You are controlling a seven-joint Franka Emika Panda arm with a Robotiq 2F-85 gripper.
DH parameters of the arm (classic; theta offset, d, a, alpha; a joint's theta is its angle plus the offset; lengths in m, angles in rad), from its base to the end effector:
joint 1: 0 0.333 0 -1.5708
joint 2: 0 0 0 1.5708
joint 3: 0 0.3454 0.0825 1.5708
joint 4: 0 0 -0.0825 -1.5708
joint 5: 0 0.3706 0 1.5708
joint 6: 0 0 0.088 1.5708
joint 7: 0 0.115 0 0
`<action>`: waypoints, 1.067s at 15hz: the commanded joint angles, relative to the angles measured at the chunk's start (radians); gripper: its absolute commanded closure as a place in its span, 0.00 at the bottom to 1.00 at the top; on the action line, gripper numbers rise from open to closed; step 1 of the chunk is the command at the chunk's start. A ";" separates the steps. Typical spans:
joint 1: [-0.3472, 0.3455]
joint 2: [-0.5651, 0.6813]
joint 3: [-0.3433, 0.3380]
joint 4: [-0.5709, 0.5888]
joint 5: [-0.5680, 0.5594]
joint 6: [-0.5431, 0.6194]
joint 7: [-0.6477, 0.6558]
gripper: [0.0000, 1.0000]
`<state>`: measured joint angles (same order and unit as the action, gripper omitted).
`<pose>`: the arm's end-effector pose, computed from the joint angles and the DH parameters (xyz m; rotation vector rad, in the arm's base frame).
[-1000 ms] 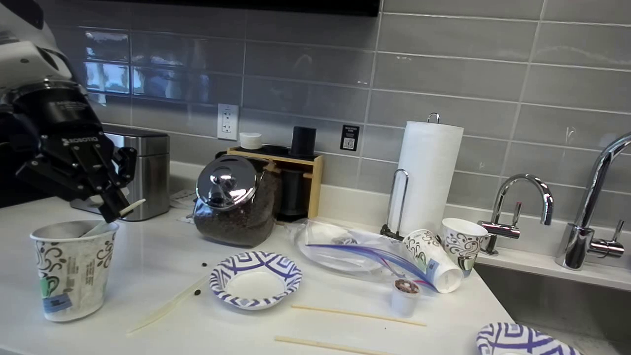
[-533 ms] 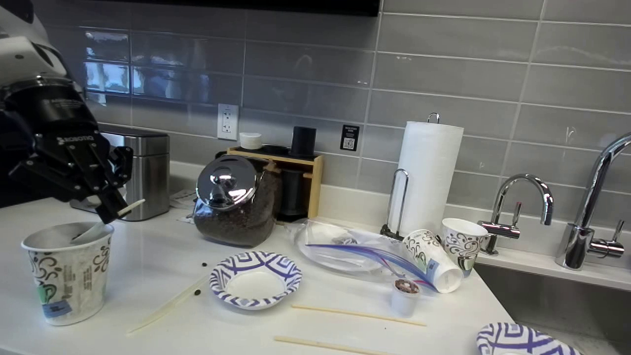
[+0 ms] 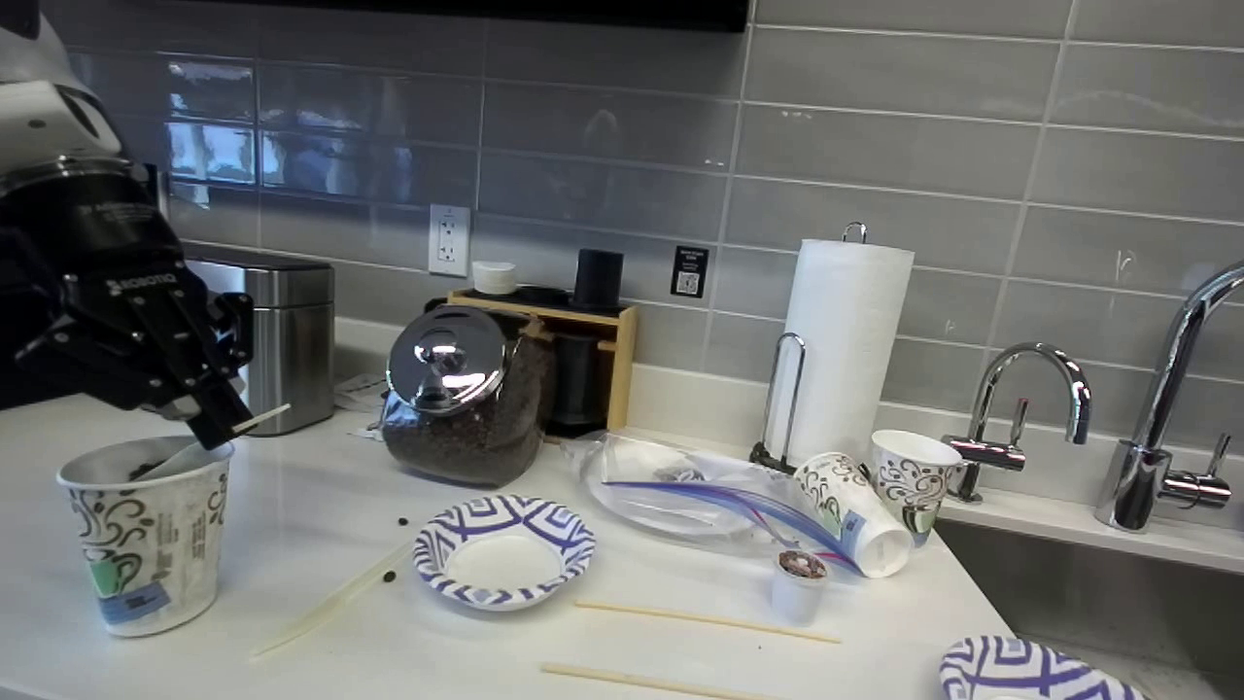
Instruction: Scoop up the beans in the coffee cup with the spoon and put them onto the bowl
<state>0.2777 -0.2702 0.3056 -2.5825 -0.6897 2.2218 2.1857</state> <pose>0.3473 0.1995 0.3794 2.3449 -1.5285 0.8201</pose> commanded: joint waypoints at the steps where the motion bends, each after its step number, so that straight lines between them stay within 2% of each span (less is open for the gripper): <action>1: -0.020 -0.061 -0.003 -0.064 0.011 0.066 -0.050 0.97; 10: -0.050 -0.144 -0.033 -0.137 0.046 0.162 -0.142 0.97; 16: -0.077 -0.193 -0.076 -0.165 0.160 0.239 -0.287 0.97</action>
<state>0.2181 -0.4100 0.2433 -2.7089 -0.6084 2.4187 1.9906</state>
